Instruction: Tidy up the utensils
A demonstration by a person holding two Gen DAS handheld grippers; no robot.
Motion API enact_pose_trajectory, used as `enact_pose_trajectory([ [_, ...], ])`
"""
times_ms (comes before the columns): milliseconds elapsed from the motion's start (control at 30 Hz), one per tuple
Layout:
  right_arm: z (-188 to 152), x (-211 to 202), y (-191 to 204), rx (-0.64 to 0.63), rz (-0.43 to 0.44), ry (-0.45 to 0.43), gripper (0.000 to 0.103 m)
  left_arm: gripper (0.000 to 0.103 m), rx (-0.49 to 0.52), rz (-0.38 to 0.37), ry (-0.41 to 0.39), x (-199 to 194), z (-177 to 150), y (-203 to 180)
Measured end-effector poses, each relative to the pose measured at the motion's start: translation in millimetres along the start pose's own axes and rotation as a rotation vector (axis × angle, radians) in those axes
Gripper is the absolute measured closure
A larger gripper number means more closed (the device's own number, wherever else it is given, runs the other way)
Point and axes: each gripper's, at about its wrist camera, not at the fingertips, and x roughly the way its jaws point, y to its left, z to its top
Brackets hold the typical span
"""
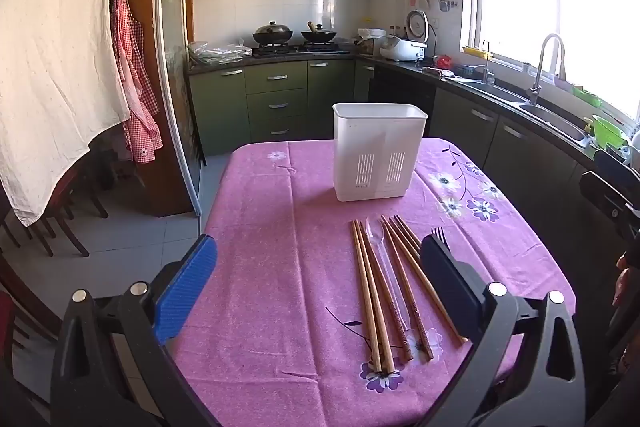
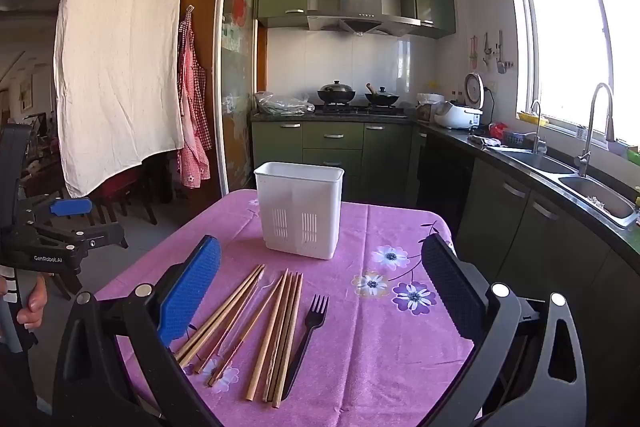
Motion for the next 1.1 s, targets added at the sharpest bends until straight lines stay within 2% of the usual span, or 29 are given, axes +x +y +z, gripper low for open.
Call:
enact_pose_trajectory([
  [1100, -3, 12, 7, -0.006, 0.024, 0.018, 0.004, 0.006, -0.005, 0.007, 0.002, 2, -4, 5],
])
